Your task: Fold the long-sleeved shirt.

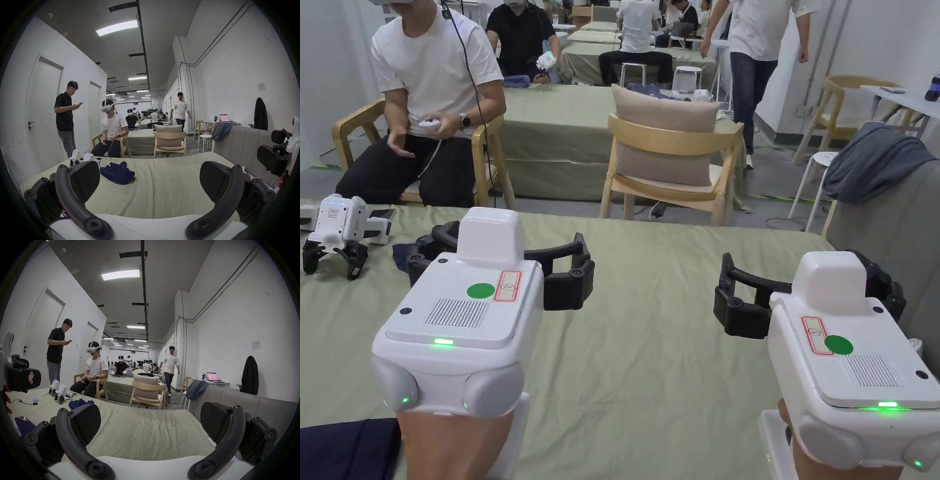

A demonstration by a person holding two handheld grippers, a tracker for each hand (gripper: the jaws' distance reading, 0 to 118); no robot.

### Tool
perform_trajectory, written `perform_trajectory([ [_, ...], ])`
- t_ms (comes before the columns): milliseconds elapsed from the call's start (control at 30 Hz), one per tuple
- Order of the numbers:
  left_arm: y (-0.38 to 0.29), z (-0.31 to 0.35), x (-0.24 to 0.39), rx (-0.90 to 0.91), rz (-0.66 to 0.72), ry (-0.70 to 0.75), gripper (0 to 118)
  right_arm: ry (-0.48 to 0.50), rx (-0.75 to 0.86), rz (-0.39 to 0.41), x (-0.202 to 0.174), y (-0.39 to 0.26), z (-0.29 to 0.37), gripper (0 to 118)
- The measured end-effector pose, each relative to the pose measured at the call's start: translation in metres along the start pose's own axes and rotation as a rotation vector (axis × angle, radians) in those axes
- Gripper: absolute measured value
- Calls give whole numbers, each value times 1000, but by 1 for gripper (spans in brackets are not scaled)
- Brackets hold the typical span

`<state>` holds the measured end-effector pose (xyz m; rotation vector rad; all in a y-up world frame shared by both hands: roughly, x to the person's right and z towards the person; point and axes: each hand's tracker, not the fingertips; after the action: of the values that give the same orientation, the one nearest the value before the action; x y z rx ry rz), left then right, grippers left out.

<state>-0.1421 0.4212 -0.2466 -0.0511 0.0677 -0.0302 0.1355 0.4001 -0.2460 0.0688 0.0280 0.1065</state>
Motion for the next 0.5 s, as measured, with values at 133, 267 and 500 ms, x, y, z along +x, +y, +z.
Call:
perform_trajectory([
  [133,2,1,-1,-15,23,-8,111,-5,6,11,0,2,1,118],
  [267,7,6,2,11,24,-18,111,-7,12,11,0,2,2,118],
  [500,8,7,1,4,39,-29,111,-1,13,8,1,2,4,118],
])
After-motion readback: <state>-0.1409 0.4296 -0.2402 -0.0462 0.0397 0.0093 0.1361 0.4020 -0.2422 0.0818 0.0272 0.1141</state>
